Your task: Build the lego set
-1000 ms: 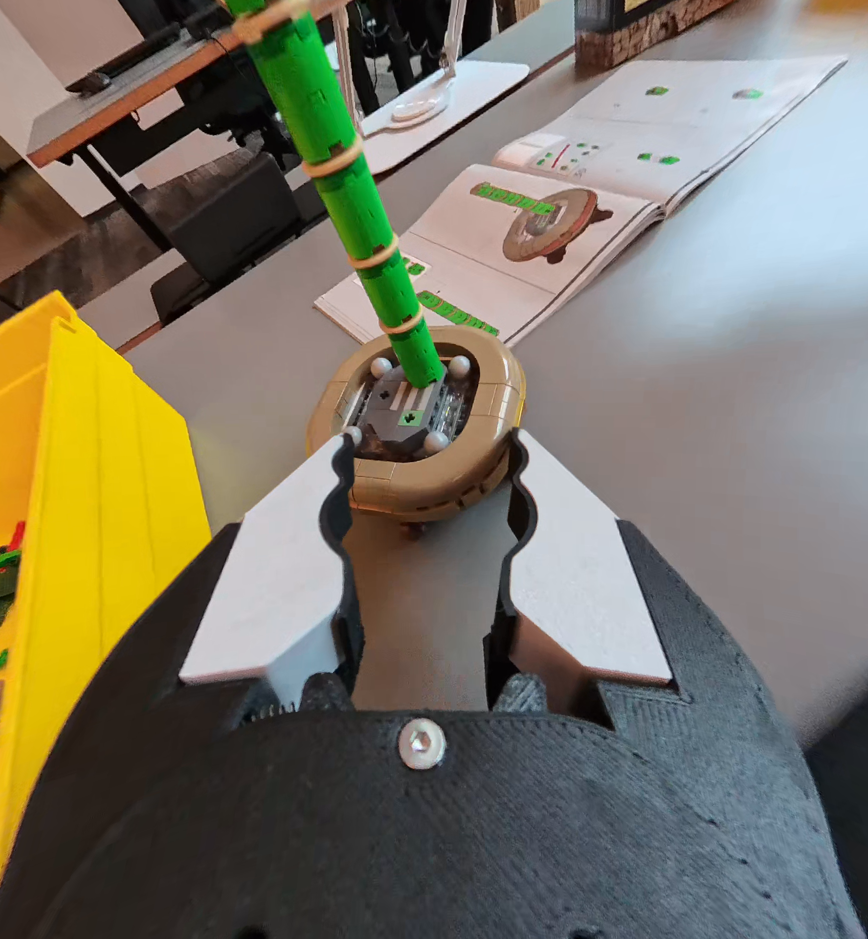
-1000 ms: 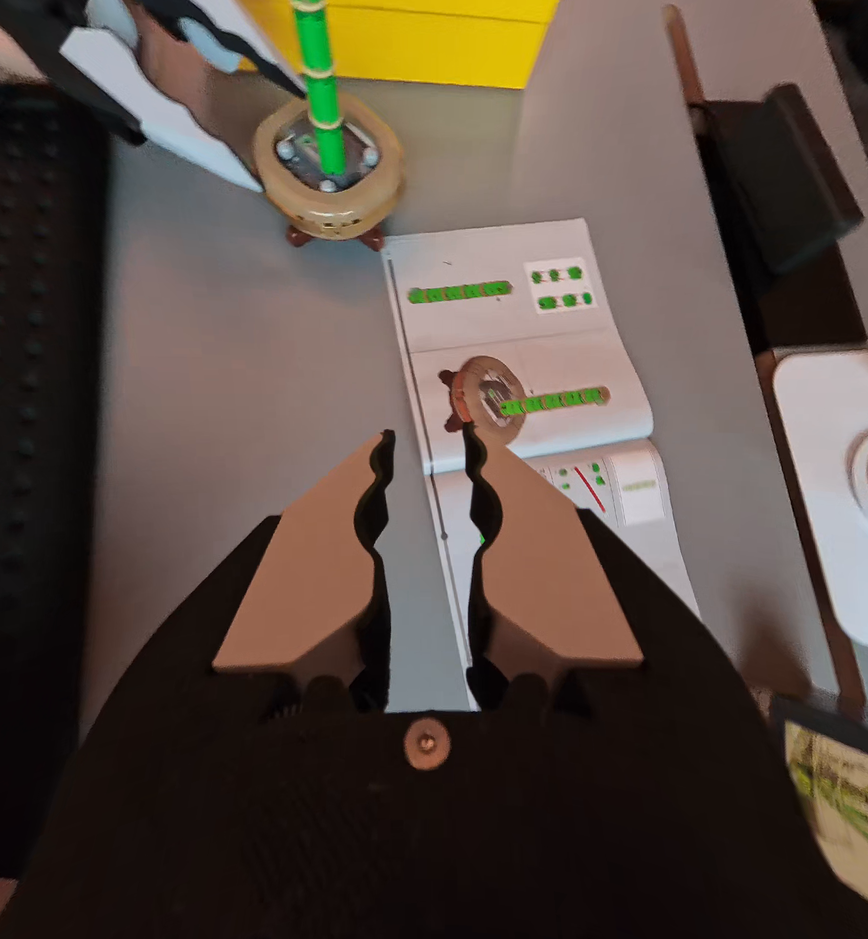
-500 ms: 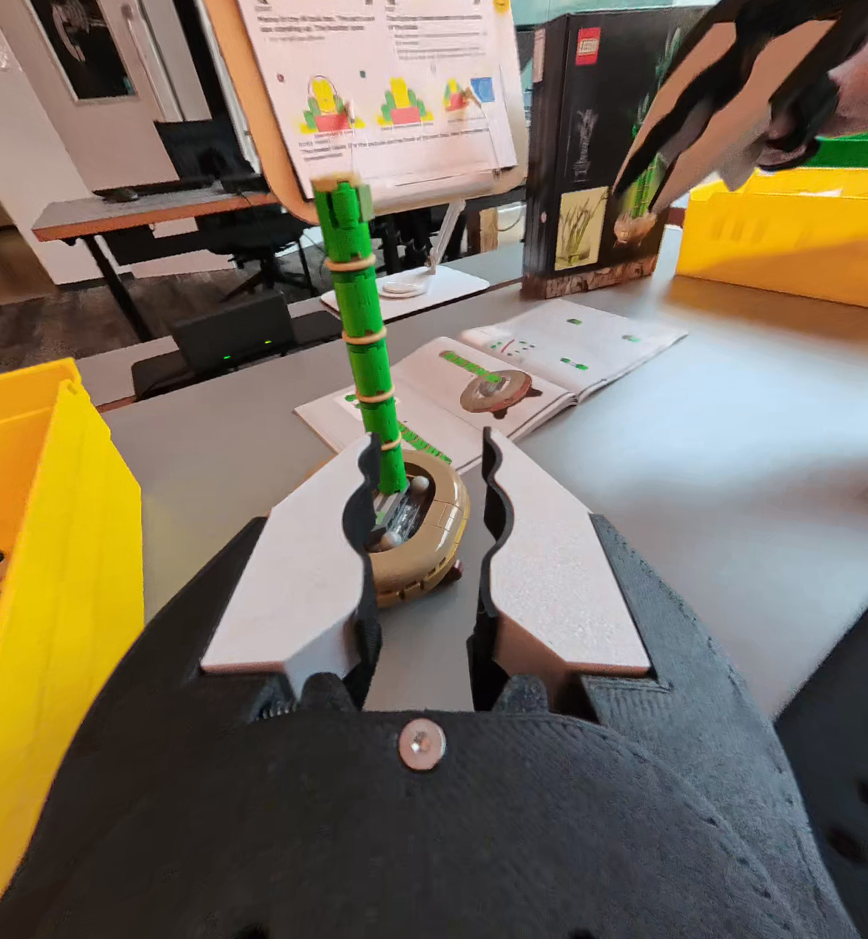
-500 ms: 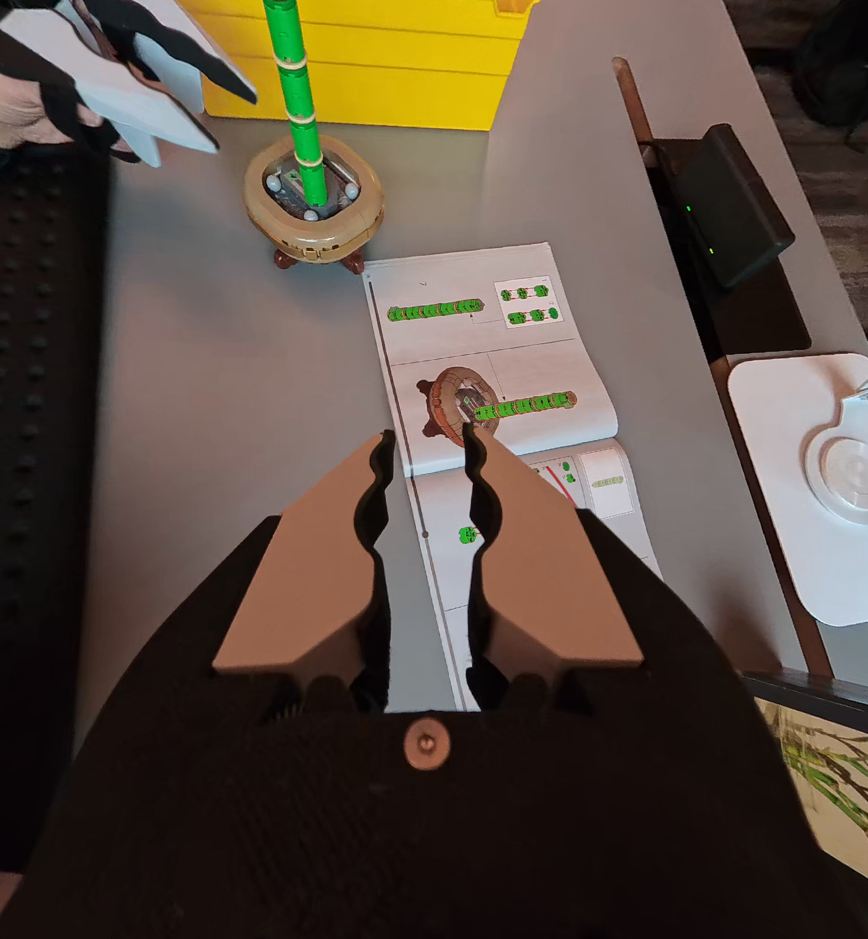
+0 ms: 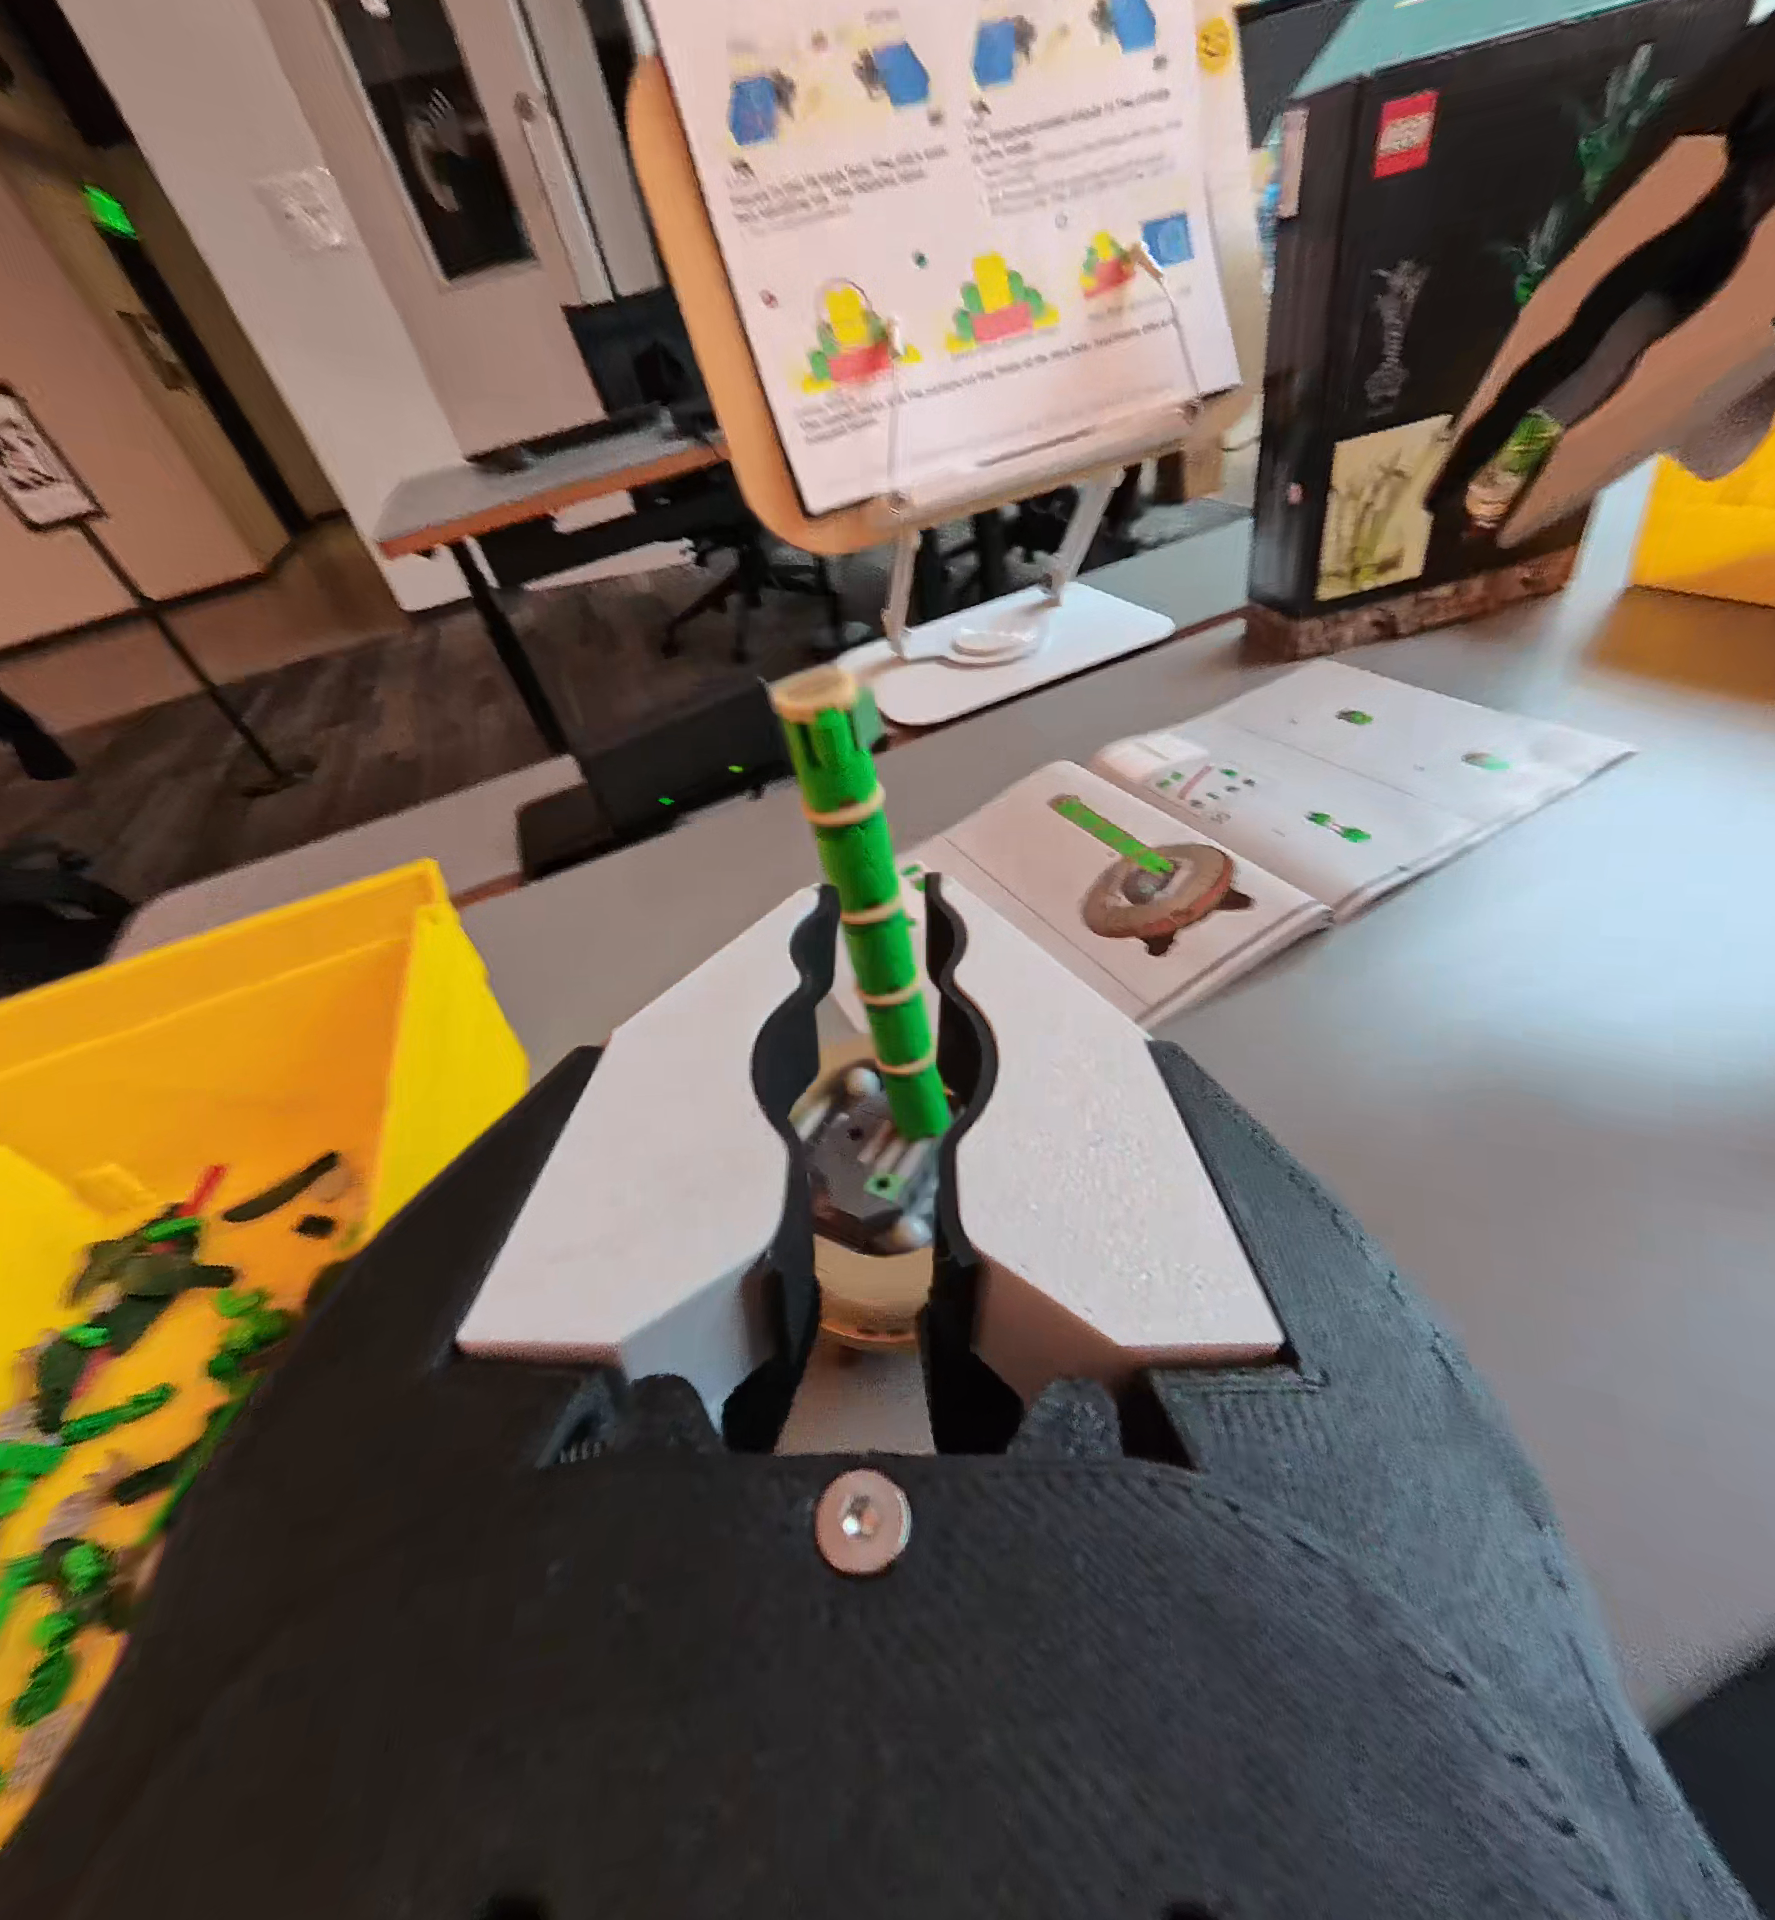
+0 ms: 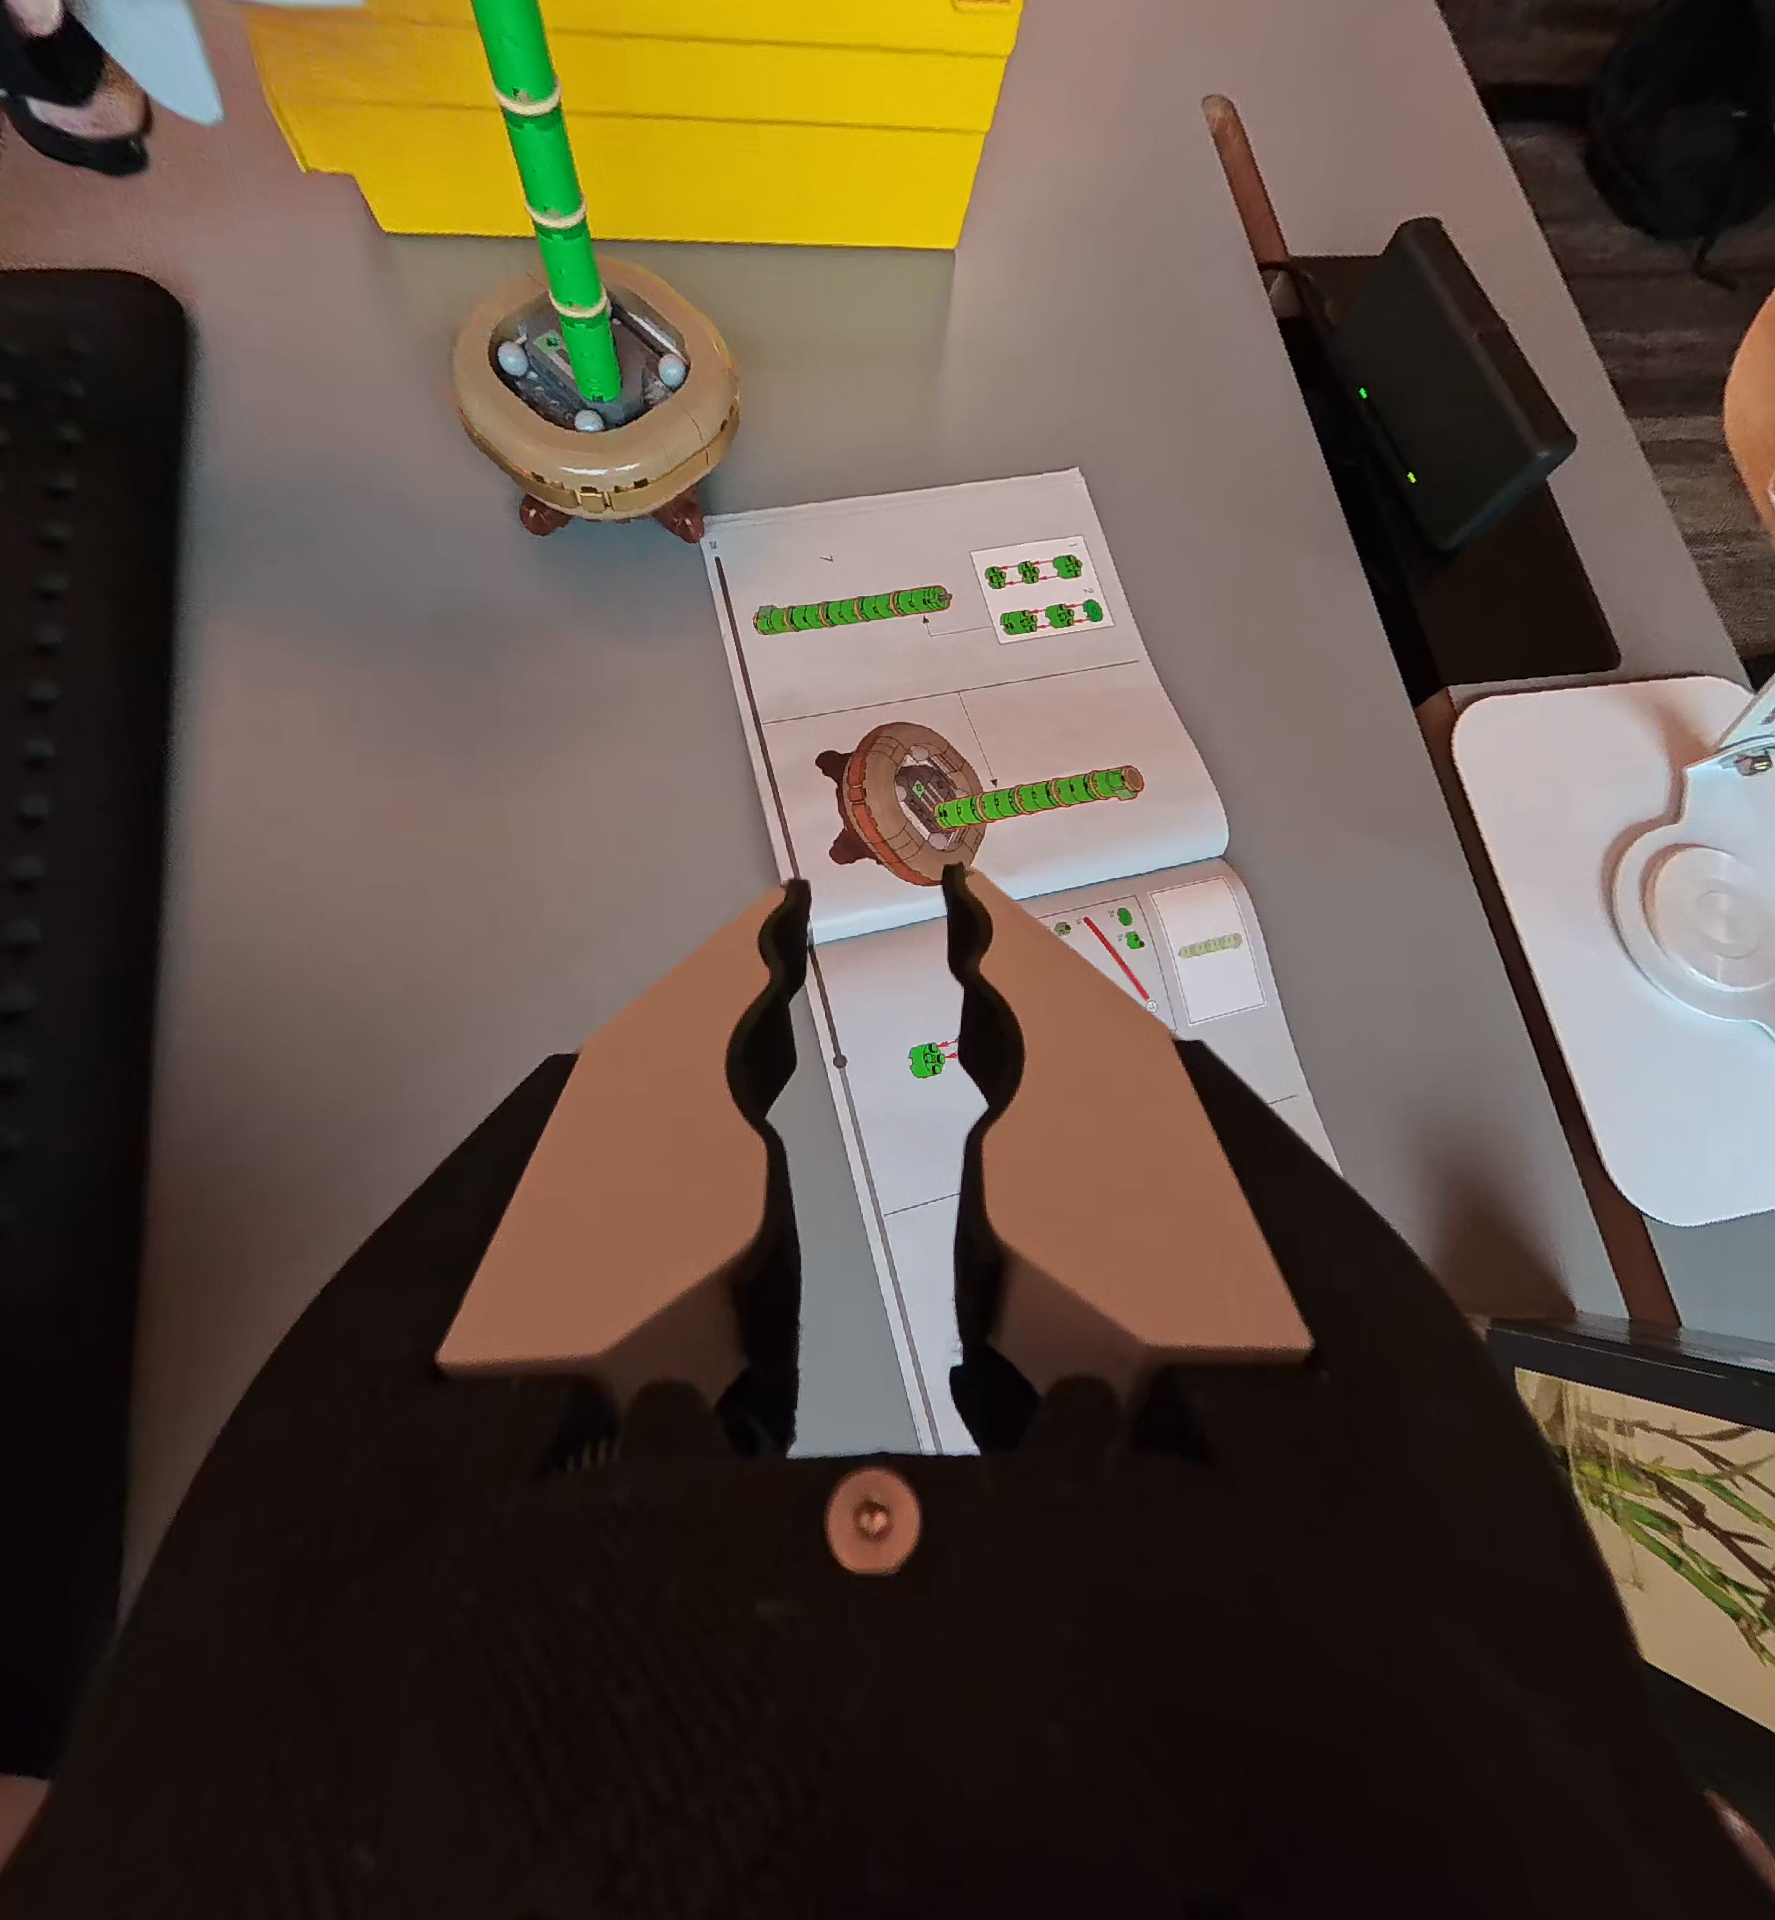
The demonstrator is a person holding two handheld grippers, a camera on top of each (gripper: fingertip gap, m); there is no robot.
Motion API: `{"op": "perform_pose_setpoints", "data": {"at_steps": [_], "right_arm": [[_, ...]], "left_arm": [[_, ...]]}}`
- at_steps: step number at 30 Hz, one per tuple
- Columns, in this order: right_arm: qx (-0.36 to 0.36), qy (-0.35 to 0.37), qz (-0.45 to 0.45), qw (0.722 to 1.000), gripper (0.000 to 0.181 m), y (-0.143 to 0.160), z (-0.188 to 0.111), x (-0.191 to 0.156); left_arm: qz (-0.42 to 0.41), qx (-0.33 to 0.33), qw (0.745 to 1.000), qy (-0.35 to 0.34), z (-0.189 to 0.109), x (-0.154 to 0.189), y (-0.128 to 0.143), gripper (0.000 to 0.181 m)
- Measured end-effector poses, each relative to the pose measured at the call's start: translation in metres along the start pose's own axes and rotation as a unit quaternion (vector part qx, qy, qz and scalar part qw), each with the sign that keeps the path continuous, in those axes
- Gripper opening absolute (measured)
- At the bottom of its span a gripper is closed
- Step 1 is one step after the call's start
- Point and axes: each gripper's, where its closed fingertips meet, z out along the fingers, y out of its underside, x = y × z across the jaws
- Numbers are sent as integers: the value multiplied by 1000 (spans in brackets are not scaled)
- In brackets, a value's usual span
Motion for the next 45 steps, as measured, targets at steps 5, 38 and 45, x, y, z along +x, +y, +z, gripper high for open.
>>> {"op": "perform_pose_setpoints", "data": {"at_steps": [5,38,45], "right_arm": [[-2,1,3,1000,27,2,0,2],[40,155,-46,986,33,-68,-106,-32],[63,164,-17,984,33,-39,-116,-16]], "left_arm": [[18,7,999,-30,-1,-6,-10,12],[38,-104,992,54,24,16,74,103],[79,-179,981,21,34,9,106,98]]}}
